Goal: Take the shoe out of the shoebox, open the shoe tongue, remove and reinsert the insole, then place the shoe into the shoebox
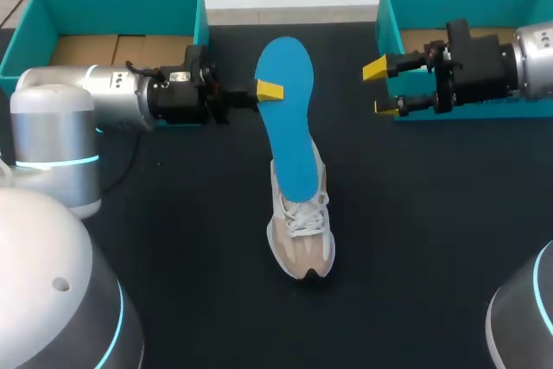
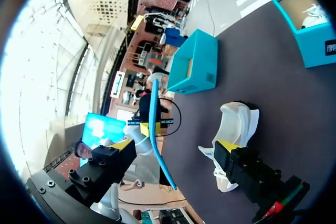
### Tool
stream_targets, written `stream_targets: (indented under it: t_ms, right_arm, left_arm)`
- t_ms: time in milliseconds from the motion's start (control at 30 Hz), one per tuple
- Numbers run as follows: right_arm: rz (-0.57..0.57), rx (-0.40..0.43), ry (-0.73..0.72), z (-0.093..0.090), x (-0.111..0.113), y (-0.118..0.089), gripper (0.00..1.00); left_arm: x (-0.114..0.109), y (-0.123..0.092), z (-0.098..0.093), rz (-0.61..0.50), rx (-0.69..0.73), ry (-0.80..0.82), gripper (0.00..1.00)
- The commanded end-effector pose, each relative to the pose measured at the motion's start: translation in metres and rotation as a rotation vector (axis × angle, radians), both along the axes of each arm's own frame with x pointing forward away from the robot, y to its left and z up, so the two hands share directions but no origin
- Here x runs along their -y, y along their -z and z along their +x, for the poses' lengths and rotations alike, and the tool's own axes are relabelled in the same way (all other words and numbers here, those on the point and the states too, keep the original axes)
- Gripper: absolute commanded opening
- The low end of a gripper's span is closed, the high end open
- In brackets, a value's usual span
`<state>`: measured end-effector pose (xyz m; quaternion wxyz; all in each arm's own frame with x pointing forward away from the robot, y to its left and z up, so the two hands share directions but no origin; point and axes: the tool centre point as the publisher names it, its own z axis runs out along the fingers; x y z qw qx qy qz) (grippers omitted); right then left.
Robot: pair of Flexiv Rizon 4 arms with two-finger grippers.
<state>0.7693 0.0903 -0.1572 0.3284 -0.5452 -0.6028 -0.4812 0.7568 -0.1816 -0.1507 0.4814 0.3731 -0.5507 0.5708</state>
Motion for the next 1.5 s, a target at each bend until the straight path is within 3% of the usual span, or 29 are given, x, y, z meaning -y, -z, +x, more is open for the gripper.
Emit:
stream_targets:
  t_ms: [33,667,967,1167,1267,1500]
  right_arm:
    - [-0.001,-0.001,0.001,0.001,-0.002,0.000,1.00]
    - [-0.001,-0.001,0.001,0.001,-0.002,0.000,1.00]
    - [-0.001,-0.001,0.001,0.001,-0.002,0.000,1.00]
    - [-0.001,-0.001,0.001,0.001,-0.002,0.000,1.00]
    - [-0.001,-0.001,0.001,0.001,-0.002,0.000,1.00]
    - [-0.001,-0.001,0.001,0.001,-0.002,0.000,1.00]
  left_arm:
    - [0.002,0.003,0.006,-0.082,0.264,0.026,0.00]
    - [-0.008,-0.018,0.029,-0.104,1.140,-0.097,0.00]
    - [-0.012,-0.028,0.039,-0.097,1.414,-0.117,0.00]
    - [-0.014,-0.015,0.050,-0.077,1.836,-0.054,0.00]
    - [-0.014,-0.016,0.052,-0.068,1.767,-0.131,0.00]
    - [-0.014,-0.016,0.052,-0.068,1.767,-0.131,0.00]
